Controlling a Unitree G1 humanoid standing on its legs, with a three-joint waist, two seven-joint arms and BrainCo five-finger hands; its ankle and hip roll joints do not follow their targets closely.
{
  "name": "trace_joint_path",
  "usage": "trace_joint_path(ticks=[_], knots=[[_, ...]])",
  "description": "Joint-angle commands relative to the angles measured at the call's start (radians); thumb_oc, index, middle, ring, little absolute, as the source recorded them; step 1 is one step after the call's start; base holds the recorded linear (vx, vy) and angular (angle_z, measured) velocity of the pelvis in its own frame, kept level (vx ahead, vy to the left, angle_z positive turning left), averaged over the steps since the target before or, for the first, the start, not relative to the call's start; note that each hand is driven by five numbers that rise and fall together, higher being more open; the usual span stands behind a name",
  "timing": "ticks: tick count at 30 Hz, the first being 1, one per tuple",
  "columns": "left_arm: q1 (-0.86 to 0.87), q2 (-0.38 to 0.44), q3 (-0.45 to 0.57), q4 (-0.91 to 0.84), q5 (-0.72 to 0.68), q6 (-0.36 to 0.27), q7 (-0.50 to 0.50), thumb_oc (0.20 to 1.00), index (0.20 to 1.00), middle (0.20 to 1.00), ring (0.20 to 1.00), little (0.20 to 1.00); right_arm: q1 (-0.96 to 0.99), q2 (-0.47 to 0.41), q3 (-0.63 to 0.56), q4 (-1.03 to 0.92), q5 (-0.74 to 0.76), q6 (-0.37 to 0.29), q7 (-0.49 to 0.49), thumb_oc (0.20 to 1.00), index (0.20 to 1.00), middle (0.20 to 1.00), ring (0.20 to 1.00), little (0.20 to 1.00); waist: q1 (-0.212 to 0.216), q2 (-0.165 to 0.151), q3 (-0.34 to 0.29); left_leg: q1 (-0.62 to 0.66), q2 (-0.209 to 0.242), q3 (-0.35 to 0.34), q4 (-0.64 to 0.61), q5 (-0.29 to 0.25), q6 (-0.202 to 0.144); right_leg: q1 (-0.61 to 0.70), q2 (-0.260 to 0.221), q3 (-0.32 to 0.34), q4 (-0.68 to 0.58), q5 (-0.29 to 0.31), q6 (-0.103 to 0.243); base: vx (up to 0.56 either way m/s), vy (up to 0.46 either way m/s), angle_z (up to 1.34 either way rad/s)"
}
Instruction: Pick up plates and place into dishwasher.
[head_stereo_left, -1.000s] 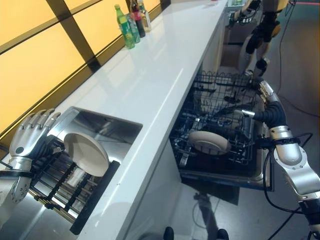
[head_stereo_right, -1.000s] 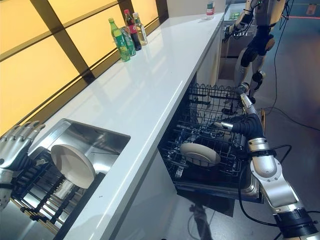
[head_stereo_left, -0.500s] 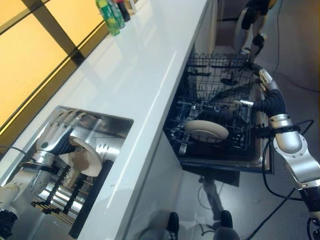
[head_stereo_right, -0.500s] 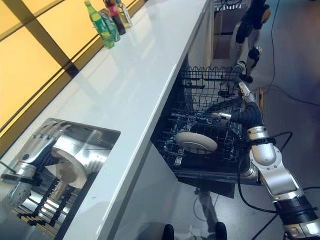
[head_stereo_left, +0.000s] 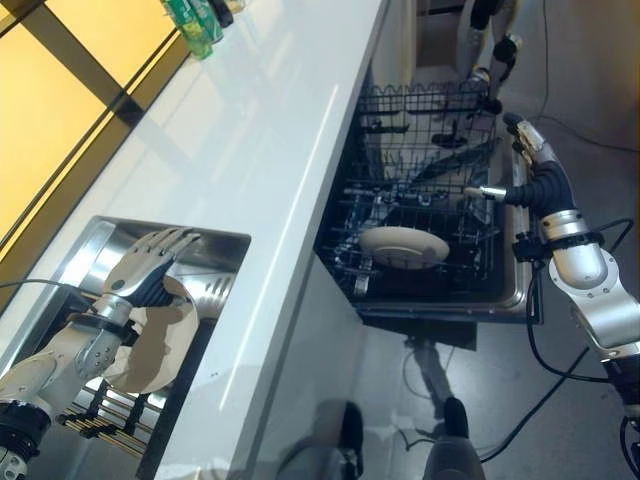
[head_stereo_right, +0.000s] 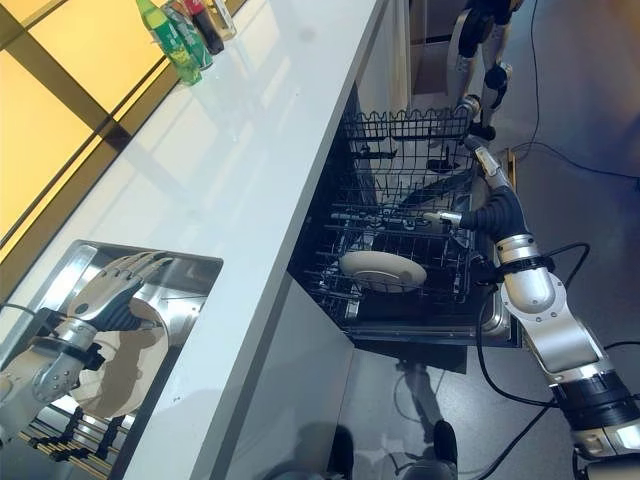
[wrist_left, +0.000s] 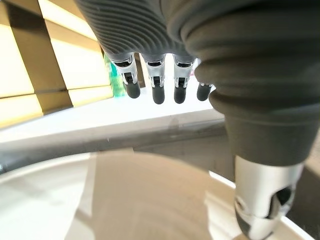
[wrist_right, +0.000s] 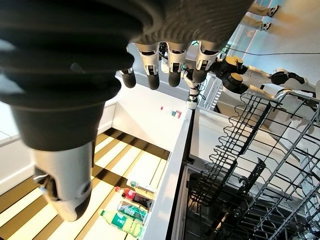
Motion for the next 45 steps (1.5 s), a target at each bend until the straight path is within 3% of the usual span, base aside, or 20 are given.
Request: trace_joint_path(ticks=[1, 4, 5, 6, 8, 34, 39, 45], knots=[[-0.021, 0.066, -0.001, 0.009, -0.071, 0.008, -0.052, 1.0, 1.0, 1.0, 1.0, 1.0, -0.067, -0.065, 0.002, -0.059, -0.027, -0.025, -0.006, 1.0, 1.0, 1.0, 1.0, 1.0, 0.016, -0.016, -0.04, -0.084, -0.008, -0.014, 0.07, -0.007, -0.016, -0.108, -0.112, 0.019, 0.191, -0.087, 0.042, 0.0, 0.031, 0.0], [-0.001, 0.066, -0.001, 0.008, -0.068, 0.011, -0.077, 1.0, 1.0, 1.0, 1.0, 1.0, -0.072, -0.072, 0.003, -0.061, -0.022, -0.015, -0.001, 1.0, 1.0, 1.0, 1.0, 1.0, 0.022, -0.011, -0.043, -0.079, -0.01, -0.017, 0.065, -0.006, -0.016, -0.1, -0.117, 0.012, 0.189, -0.088, 0.045, 0.0, 0.026, 0.01], [0.004, 0.07, 0.004, 0.004, -0.071, 0.014, -0.091, 0.925, 0.925, 0.925, 0.925, 0.925, -0.072, -0.074, 0.002, -0.057, -0.02, -0.016, 0.002, 1.0, 1.0, 1.0, 1.0, 1.0, 0.024, -0.01, -0.046, -0.075, -0.01, -0.018, 0.062, -0.005, -0.016, -0.096, -0.118, 0.01, 0.187, -0.089, 0.046, 0.0, 0.0, 0.0], [0.009, 0.075, 0.008, 0.001, -0.075, 0.013, -0.099, 0.561, 0.561, 0.561, 0.561, 0.561, -0.072, -0.074, 0.001, -0.056, -0.02, -0.015, 0.004, 1.0, 1.0, 1.0, 1.0, 1.0, 0.027, -0.009, -0.047, -0.073, -0.01, -0.02, 0.06, -0.005, -0.016, -0.092, -0.119, 0.007, 0.185, -0.089, 0.046, 0.0, 0.0, 0.0], [0.025, 0.077, 0.02, -0.002, -0.085, 0.01, -0.111, 0.2, 0.2, 0.2, 0.2, 0.2, -0.07, -0.074, 0.0, -0.056, -0.019, -0.012, 0.007, 1.0, 1.0, 1.0, 1.0, 1.0, 0.032, -0.006, -0.051, -0.068, -0.011, -0.025, 0.056, -0.004, -0.016, -0.083, -0.12, 0.001, 0.181, -0.09, 0.047, 0.01, 0.008, 0.06], [0.141, 0.073, 0.125, -0.012, -0.076, -0.011, -0.134, 0.2, 0.2, 0.2, 0.2, 0.2, -0.049, -0.061, -0.019, -0.068, -0.007, 0.011, 0.031, 1.0, 1.0, 1.0, 1.0, 1.0, 0.072, -0.004, -0.086, -0.035, 0.004, -0.061, 0.024, 0.004, -0.022, -0.041, -0.116, -0.048, 0.17, -0.104, 0.046, 0.0, -0.004, 0.05], [0.156, 0.076, 0.167, 0.009, -0.037, 0.071, 0.015, 0.2, 0.2, 0.2, 0.2, 0.2, -0.013, -0.053, -0.037, -0.074, -0.007, -0.009, 0.027, 1.0, 1.0, 1.0, 1.0, 1.0, 0.074, -0.014, -0.093, -0.026, 0.007, -0.064, 0.012, 0.004, -0.02, -0.035, -0.11, -0.051, 0.164, -0.103, 0.047, 0.0, -0.031, 0.0], [0.181, 0.034, 0.317, 0.047, -0.073, 0.197, 0.348, 0.2, 0.2, 0.2, 0.2, 0.2, 0.046, -0.007, -0.074, -0.085, -0.024, -0.033, 0.017, 1.0, 1.0, 1.0, 1.0, 1.0, 0.094, -0.043, -0.11, -0.016, 0.014, -0.078, 0.003, 0.002, -0.015, -0.023, -0.104, -0.067, 0.162, -0.11, 0.042, 0.0, -0.08, 0.04]])
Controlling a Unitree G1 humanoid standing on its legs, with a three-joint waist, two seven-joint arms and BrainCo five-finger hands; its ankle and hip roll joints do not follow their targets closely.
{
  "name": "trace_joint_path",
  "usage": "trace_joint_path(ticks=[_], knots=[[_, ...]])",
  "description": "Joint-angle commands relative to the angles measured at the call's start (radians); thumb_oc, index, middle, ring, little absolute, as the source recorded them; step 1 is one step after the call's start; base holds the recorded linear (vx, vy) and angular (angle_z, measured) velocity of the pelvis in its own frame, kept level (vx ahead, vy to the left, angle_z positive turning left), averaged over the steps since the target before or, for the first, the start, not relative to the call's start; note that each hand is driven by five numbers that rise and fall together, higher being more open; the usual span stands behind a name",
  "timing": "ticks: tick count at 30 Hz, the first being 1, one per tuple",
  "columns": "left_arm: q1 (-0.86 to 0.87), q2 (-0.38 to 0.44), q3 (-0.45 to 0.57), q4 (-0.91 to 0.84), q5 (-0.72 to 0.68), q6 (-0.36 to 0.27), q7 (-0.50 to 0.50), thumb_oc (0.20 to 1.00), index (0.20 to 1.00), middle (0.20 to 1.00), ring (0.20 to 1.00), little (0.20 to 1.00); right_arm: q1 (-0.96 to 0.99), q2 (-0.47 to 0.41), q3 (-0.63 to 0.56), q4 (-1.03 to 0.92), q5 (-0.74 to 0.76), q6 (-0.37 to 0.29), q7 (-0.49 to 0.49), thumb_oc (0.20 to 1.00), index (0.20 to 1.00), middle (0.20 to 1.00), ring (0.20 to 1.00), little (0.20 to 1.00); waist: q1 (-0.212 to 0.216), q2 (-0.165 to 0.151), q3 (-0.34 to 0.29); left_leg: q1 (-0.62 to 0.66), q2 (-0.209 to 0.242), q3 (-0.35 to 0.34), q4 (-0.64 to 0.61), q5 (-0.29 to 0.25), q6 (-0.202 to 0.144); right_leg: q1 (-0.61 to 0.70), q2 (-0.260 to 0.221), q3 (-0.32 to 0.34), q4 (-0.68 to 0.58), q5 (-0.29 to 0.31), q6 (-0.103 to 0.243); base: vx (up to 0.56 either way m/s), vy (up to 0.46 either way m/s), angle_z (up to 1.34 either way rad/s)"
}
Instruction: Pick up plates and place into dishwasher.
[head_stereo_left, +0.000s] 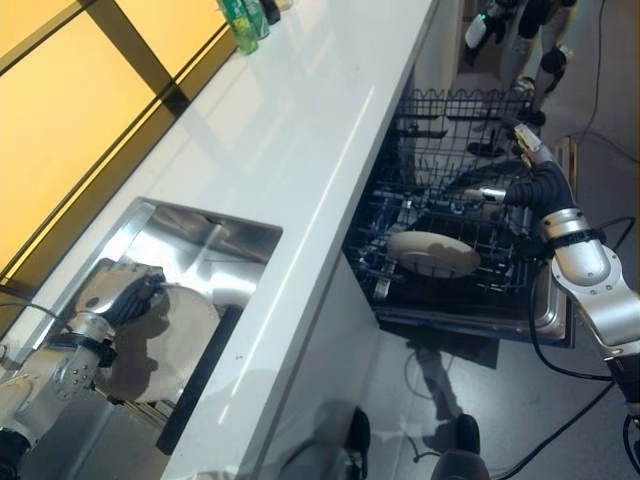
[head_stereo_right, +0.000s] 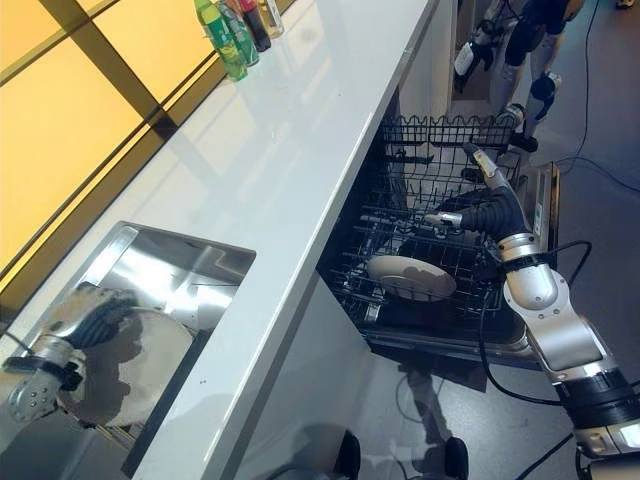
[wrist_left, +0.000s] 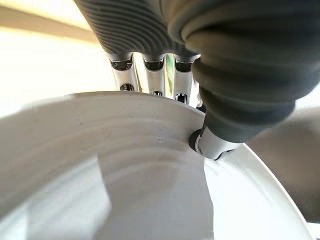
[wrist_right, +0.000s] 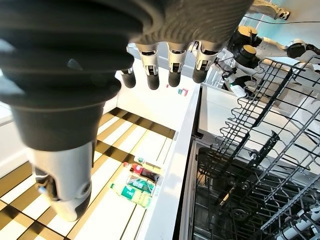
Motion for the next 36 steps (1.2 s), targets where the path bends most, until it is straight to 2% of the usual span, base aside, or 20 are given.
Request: trace_joint_path(ticks=[1, 5, 12, 15, 19, 27, 31, 36], knots=[[0.018, 0.043, 0.125, 0.03, -0.047, 0.082, 0.224, 0.2, 0.2, 0.2, 0.2, 0.2, 0.051, 0.013, -0.058, -0.086, -0.031, -0.082, -0.021, 1.0, 1.0, 1.0, 1.0, 1.0, 0.043, -0.061, -0.112, -0.043, 0.027, -0.032, -0.002, -0.006, -0.023, -0.106, -0.087, -0.001, 0.197, -0.12, 0.034, -0.01, -0.127, 0.11], [0.021, 0.0, 0.231, -0.001, -0.048, 0.13, 0.318, 0.2, 0.2, 0.2, 0.2, 0.2, 0.086, 0.066, -0.073, -0.095, -0.049, -0.097, -0.033, 1.0, 1.0, 1.0, 1.0, 1.0, 0.062, -0.09, -0.131, -0.033, 0.036, -0.048, -0.008, -0.008, -0.021, -0.087, -0.078, -0.017, 0.194, -0.124, 0.029, 0.01, -0.141, 0.04], [0.029, -0.021, 0.362, -0.059, -0.13, 0.17, 0.378, 0.2, 0.2, 0.2, 0.2, 0.2, 0.127, 0.126, -0.072, -0.109, -0.051, -0.121, -0.045, 1.0, 1.0, 1.0, 1.0, 1.0, 0.086, -0.127, -0.173, -0.001, 0.054, -0.074, -0.029, -0.009, -0.022, -0.039, -0.057, -0.041, 0.176, -0.132, 0.022, 0.01, -0.132, 0.03], [0.039, -0.039, 0.414, -0.086, -0.201, 0.146, 0.383, 0.2, 0.2, 0.2, 0.2, 0.2, 0.142, 0.15, -0.071, -0.119, -0.045, -0.14, -0.05, 1.0, 1.0, 1.0, 1.0, 1.0, 0.098, -0.143, -0.189, 0.012, 0.062, -0.084, -0.037, -0.011, -0.022, -0.018, -0.047, -0.049, 0.168, -0.138, 0.019, -0.02, -0.158, 0.11], [0.036, -0.075, 0.459, -0.14, -0.288, 0.081, 0.36, 0.2, 0.2, 0.2, 0.2, 0.2, 0.137, 0.176, -0.057, -0.15, -0.026, -0.161, -0.045, 1.0, 1.0, 1.0, 1.0, 1.0, 0.115, -0.162, -0.209, 0.031, 0.069, -0.102, -0.048, -0.011, -0.022, 0.015, -0.03, -0.058, 0.154, -0.141, 0.014, -0.02, -0.149, 0.08], [-0.068, -0.16, 0.419, -0.305, -0.451, -0.046, 0.224, 0.2, 0.2, 0.2, 0.2, 0.2, 0.034, 0.241, 0.03, -0.235, 0.018, -0.205, -0.024, 1.0, 1.0, 1.0, 1.0, 1.0, 0.162, -0.204, -0.251, 0.056, 0.083, -0.136, -0.066, -0.008, -0.026, 0.081, 0.001, -0.088, 0.121, -0.143, 0.005, -0.03, -0.153, 0.11], [-0.138, -0.201, 0.343, -0.366, -0.485, -0.07, 0.142, 0.2, 0.2, 0.2, 0.2, 0.2, -0.063, 0.295, 0.117, -0.273, 0.08, -0.173, -0.006, 1.0, 1.0, 1.0, 1.0, 1.0, 0.191, -0.222, -0.272, 0.062, 0.081, -0.155, -0.068, -0.006, -0.028, 0.111, 0.014, -0.106, 0.104, -0.144, -0.002, -0.06, -0.145, 0.15], [-0.224, -0.256, 0.239, -0.389, -0.518, -0.094, 0.09, 0.2, 0.2, 0.2, 0.2, 0.2, -0.156, 0.38, 0.237, -0.293, 0.138, -0.134, 0.051, 1.0, 1.0, 1.0, 1.0, 1.0, 0.219, -0.234, -0.29, 0.061, 0.078, -0.171, -0.068, 0.003, -0.028, 0.137, 0.025, -0.129, 0.091, -0.142, -0.011, -0.09, -0.109, 0.18]])
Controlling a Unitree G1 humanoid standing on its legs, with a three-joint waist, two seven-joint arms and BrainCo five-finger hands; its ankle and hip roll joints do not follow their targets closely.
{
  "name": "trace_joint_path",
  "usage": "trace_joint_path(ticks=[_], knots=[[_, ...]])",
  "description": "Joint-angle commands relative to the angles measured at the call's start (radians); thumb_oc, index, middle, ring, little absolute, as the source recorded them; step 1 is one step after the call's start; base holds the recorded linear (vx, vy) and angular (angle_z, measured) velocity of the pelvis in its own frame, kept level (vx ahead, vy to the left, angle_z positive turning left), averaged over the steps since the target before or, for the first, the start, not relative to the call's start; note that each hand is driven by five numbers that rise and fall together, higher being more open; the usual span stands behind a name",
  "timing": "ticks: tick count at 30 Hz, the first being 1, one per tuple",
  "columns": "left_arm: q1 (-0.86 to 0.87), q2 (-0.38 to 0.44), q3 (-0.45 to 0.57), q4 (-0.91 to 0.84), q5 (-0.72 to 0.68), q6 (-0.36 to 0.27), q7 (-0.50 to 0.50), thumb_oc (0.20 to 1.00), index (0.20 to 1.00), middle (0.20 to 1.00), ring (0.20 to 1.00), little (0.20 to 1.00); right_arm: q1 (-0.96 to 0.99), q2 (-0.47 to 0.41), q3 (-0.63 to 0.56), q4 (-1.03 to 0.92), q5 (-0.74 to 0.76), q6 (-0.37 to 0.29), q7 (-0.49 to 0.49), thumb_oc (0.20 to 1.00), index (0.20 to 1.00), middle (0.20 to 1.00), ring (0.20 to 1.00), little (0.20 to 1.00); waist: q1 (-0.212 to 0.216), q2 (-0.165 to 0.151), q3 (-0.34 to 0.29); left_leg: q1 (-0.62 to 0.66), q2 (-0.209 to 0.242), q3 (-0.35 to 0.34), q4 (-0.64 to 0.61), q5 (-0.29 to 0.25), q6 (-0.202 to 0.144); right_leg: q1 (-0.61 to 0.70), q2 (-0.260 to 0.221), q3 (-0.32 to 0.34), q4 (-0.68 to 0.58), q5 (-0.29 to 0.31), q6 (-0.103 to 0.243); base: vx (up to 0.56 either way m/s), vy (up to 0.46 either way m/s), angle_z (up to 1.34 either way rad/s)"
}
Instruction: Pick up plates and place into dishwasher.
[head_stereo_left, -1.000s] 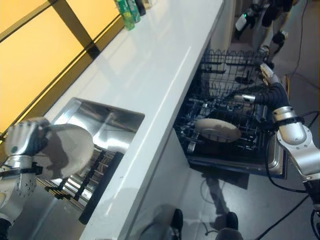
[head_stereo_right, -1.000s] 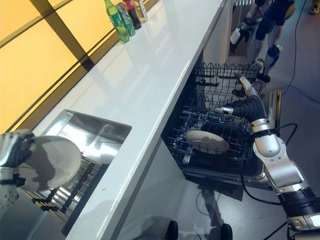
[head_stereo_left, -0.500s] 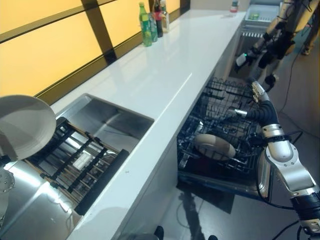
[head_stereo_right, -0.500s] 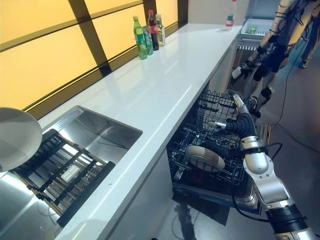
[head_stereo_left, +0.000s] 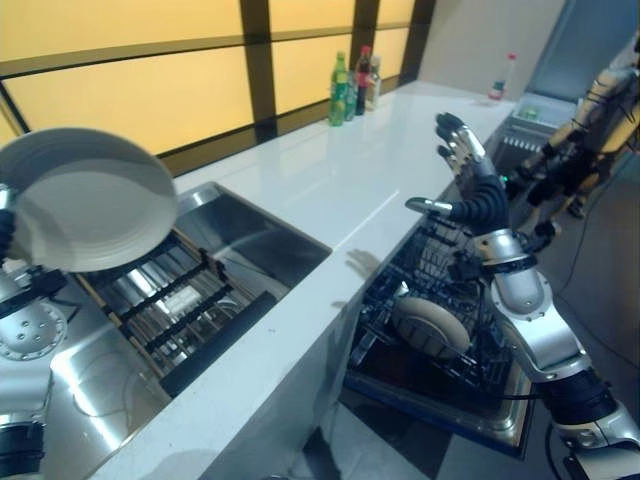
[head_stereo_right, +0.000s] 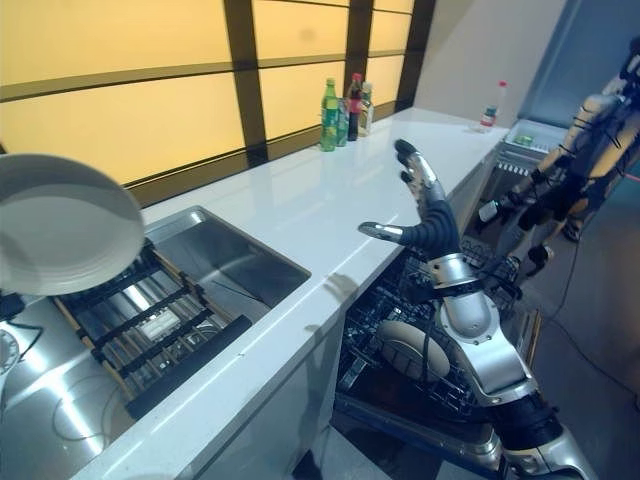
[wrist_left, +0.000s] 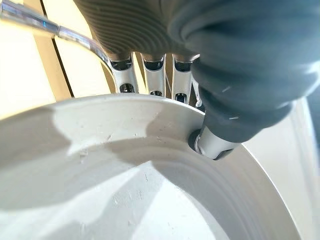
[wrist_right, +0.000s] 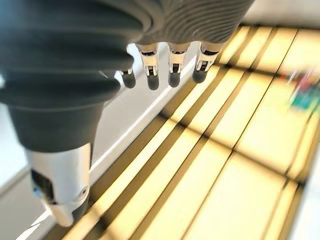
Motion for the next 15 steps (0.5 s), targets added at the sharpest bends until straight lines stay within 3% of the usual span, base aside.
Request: trace_joint_path(ticks=[1, 7, 15], knots=[[-0.107, -0.028, -0.095, -0.023, -0.042, -0.062, -0.03, 0.2, 0.2, 0.2, 0.2, 0.2, -0.122, 0.038, 0.078, -0.075, 0.034, 0.005, 0.025, 1.0, 1.0, 1.0, 1.0, 1.0, 0.034, 0.048, -0.072, 0.034, 0.013, -0.037, -0.111, 0.035, 0.034, -0.03, -0.058, -0.026, 0.187, -0.149, 0.041, -0.08, -0.094, 0.32], [-0.175, -0.124, -0.204, -0.052, -0.044, -0.053, -0.057, 0.2, 0.2, 0.2, 0.2, 0.2, -0.205, 0.129, 0.182, -0.065, 0.067, 0.064, -0.003, 1.0, 1.0, 1.0, 1.0, 1.0, 0.069, 0.036, -0.082, 0.031, 0.008, -0.066, -0.112, 0.049, 0.029, 0.005, -0.046, -0.06, 0.164, -0.145, 0.03, -0.08, -0.09, 0.25], [-0.239, -0.214, -0.312, -0.092, -0.012, -0.031, -0.046, 0.2, 0.2, 0.2, 0.2, 0.2, -0.258, 0.234, 0.313, -0.023, 0.136, 0.22, -0.04, 1.0, 1.0, 1.0, 1.0, 1.0, 0.098, 0.025, -0.087, 0.011, 0.005, -0.099, -0.115, 0.071, 0.016, 0.025, -0.029, -0.088, 0.137, -0.138, 0.016, -0.08, -0.062, 0.17]])
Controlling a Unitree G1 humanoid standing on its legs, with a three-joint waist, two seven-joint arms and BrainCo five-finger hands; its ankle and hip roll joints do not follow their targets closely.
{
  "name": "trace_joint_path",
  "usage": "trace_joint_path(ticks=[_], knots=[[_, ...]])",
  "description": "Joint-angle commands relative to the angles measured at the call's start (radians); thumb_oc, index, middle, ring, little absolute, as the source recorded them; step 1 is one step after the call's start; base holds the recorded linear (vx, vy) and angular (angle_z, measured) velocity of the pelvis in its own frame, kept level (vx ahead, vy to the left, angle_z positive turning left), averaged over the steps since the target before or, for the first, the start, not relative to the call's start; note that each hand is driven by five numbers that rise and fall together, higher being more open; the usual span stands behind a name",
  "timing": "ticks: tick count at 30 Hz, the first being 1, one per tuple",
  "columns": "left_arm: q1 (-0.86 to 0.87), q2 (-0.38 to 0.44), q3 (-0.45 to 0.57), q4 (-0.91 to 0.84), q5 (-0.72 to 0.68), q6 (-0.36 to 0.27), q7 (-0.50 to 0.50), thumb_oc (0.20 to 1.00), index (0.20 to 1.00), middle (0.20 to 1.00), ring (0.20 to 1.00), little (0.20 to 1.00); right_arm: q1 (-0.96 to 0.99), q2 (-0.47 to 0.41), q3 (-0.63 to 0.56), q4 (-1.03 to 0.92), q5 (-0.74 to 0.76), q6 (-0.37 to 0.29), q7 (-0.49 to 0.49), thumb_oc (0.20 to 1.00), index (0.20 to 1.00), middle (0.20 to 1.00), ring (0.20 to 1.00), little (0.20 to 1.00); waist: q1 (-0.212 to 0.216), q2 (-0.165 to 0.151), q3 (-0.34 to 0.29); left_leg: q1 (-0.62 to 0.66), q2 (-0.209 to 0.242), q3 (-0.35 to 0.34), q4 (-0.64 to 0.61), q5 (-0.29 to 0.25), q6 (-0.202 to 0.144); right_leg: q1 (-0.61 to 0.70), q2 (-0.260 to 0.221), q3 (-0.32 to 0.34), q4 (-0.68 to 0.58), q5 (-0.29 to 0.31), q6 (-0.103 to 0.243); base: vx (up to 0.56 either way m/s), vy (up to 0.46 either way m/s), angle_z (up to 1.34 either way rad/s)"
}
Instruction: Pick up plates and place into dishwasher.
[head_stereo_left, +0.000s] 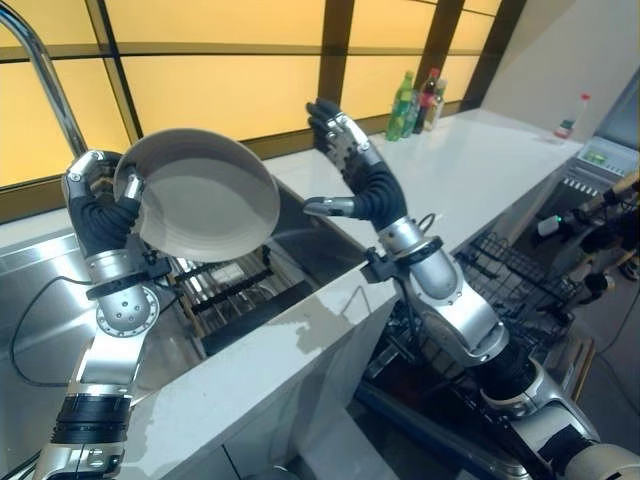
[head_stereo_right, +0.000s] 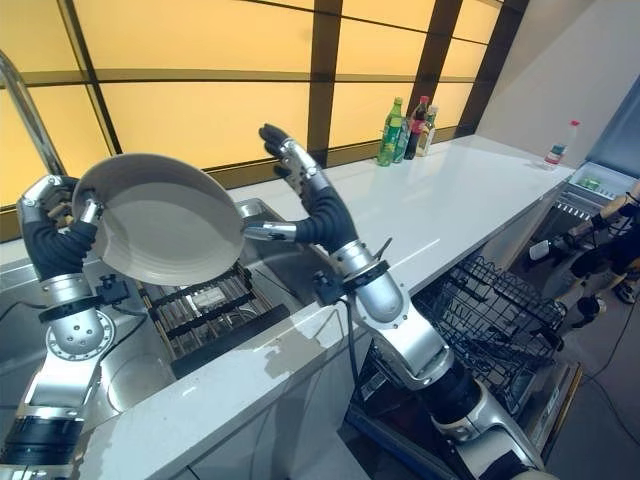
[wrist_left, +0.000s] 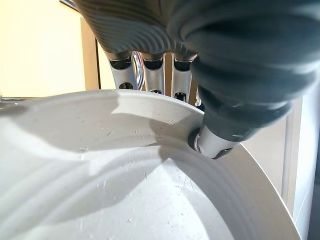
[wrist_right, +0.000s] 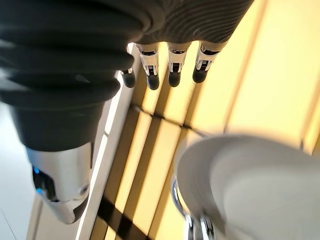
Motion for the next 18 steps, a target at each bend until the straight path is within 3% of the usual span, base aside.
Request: trace_joint_path(ticks=[1, 5, 11, 18], knots=[[-0.094, -0.012, -0.079, -0.037, 0.019, -0.028, 0.011, 0.2, 0.2, 0.2, 0.2, 0.2, -0.081, 0.03, 0.044, -0.01, 0.043, 0.037, -0.037, 1.0, 1.0, 1.0, 1.0, 1.0, 0.016, 0.049, -0.072, 0.078, 0.019, 0.004, -0.187, 0.084, 0.027, 0.0, -0.045, -0.019, 0.143, -0.125, 0.03, -0.08, -0.058, 0.14], [-0.123, -0.036, -0.112, -0.055, 0.037, -0.005, 0.028, 0.2, 0.2, 0.2, 0.2, 0.2, -0.103, 0.058, 0.084, 0.015, 0.065, 0.094, -0.046, 1.0, 1.0, 1.0, 1.0, 1.0, 0.018, 0.047, -0.071, 0.073, 0.021, 0.003, -0.187, 0.091, 0.021, 0.007, -0.037, -0.026, 0.132, -0.122, 0.023, -0.08, -0.046, 0.13], [-0.161, -0.049, -0.143, -0.065, 0.045, 0.017, 0.04, 0.2, 0.2, 0.2, 0.2, 0.2, -0.14, 0.075, 0.147, 0.051, 0.115, 0.24, -0.041, 1.0, 1.0, 1.0, 1.0, 1.0, 0.017, 0.039, -0.071, 0.071, 0.024, 0.0, -0.182, 0.094, 0.013, 0.01, -0.029, -0.029, 0.13, -0.123, 0.015, -0.06, -0.033, 0.01], [-0.193, -0.081, -0.196, -0.067, 0.06, 0.031, 0.032, 0.2, 0.2, 0.2, 0.2, 0.2, -0.181, 0.115, 0.19, 0.068, 0.209, 0.279, -0.042, 1.0, 1.0, 1.0, 1.0, 1.0, 0.024, 0.03, -0.071, 0.076, 0.023, -0.004, -0.179, 0.098, 0.009, 0.021, -0.021, -0.039, 0.133, -0.126, 0.007, -0.02, -0.022, 0.06]])
